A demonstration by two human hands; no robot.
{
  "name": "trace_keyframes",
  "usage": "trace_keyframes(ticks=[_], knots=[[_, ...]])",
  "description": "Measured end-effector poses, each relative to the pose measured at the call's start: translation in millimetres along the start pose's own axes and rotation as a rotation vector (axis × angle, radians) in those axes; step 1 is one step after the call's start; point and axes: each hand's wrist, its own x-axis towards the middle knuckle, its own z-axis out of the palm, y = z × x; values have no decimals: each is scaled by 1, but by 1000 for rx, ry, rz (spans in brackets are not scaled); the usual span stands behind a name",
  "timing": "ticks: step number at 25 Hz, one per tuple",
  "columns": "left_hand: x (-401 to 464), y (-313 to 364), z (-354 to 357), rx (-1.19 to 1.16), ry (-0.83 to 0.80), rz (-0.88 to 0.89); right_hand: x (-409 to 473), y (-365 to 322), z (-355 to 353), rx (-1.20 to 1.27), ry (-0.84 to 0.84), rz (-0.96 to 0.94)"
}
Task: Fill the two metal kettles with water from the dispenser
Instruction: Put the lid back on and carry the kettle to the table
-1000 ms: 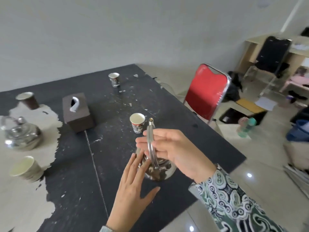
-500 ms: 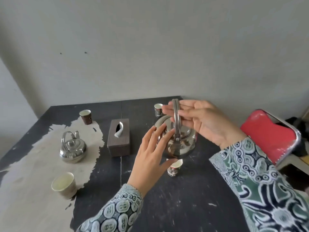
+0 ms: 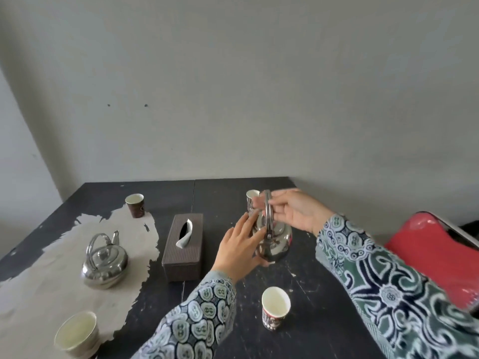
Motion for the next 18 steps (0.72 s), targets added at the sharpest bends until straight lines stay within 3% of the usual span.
trace_keyframes(ticks=[5, 10, 18], knots=[[20, -14, 50, 97, -208, -52, 50, 36, -29, 107, 41, 191], [45, -13, 103, 122, -423, -77, 95, 85, -67, 38, 62, 267], [92, -41, 168, 114, -489, -104, 157, 120, -100, -50, 114, 275]])
